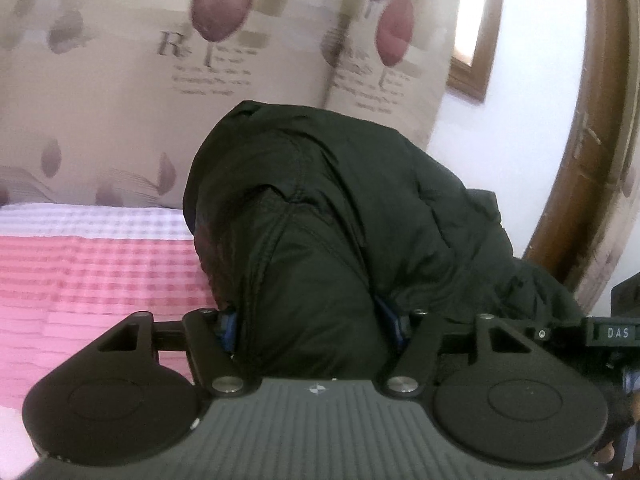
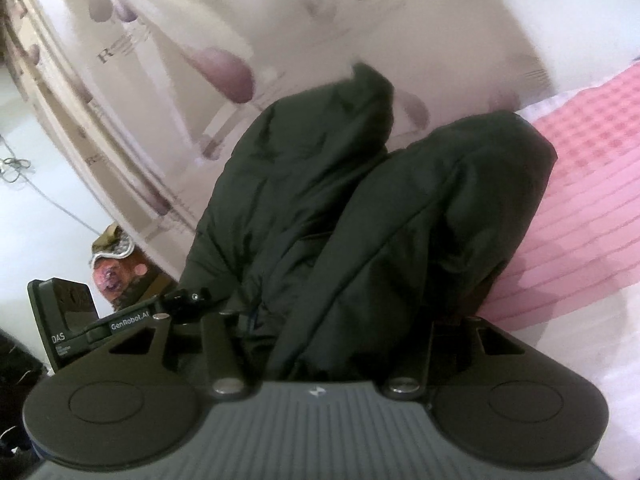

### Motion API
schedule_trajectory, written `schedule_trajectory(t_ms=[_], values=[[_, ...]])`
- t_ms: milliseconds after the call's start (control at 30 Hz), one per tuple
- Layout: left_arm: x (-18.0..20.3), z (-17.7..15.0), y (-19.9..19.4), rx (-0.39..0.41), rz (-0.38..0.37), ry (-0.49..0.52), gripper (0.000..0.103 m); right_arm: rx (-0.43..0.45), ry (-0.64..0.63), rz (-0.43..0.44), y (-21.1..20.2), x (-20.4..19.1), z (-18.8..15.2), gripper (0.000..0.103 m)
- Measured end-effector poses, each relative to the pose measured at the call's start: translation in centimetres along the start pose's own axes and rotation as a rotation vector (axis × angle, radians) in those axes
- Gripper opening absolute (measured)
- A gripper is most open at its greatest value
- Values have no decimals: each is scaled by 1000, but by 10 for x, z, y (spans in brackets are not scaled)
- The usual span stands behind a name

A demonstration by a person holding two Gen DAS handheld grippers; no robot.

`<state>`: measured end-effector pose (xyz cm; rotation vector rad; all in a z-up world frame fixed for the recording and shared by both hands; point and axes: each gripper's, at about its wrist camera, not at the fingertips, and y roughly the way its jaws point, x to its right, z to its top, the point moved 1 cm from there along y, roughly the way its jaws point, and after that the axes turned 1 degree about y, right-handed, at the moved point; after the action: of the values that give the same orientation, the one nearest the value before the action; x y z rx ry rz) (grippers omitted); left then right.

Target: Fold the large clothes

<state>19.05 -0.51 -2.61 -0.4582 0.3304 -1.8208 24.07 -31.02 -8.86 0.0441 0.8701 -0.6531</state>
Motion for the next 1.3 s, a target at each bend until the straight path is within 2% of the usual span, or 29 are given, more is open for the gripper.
schedule_trajectory(t_ms=[333,500,733,967,1267,1300], values=[[-38,-2,-55,15,66,-32,62,-57,-17,62,25,-47,-22,51],[-54,-11,-71,11,95,-50,60,-81,-3,82,36,-58,-36,50],[-77,-31,-73,-10,122,-84,60,-98,36,77,54,-56,-55,50],[-83,-42,-70,-4,133,-83,61,-114,55,27,65,-40,-64,51],[-81,-53,-65,6,177,-64,77,-124,-31,-41,71,-34,-74,64],[-80,-54,-65,7,186,-57,83,-122,-48,-52,71,-34,-76,65]])
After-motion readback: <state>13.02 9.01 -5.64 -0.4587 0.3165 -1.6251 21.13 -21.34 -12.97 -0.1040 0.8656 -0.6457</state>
